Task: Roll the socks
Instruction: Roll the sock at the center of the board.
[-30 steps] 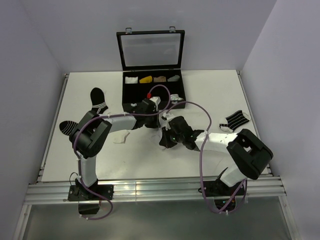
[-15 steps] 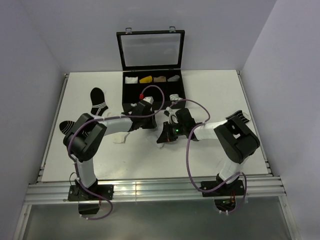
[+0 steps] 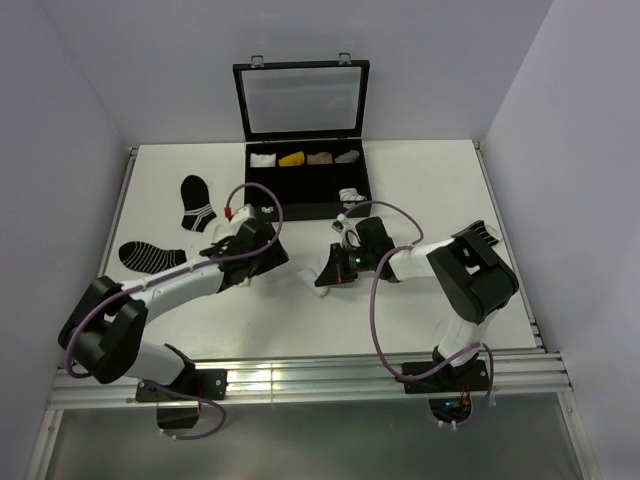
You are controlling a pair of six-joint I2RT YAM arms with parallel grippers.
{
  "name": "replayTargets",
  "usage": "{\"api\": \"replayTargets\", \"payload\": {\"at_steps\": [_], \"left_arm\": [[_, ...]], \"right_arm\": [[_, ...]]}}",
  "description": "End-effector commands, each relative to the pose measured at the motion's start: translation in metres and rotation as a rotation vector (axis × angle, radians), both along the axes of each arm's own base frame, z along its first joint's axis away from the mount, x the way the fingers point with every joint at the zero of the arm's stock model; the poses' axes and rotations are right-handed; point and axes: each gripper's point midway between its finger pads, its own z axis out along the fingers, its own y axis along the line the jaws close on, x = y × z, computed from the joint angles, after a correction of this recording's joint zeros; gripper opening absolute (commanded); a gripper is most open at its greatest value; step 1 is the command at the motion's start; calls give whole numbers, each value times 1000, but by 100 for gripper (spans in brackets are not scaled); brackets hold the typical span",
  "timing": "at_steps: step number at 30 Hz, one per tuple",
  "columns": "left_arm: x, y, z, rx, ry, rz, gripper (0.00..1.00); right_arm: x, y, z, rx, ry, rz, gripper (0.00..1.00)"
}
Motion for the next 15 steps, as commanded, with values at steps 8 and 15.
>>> {"api": "replayTargets", "payload": {"at_steps": [8,15], "left_arm": [[-40,-43,-14,-328,78,43,75],[-42,-56,-32,-375,96,31,70]], "right_arm": [[-31,-31,-52,-140,201,-51,0],[-31,-31,-52,-137,201,-49,0]]}}
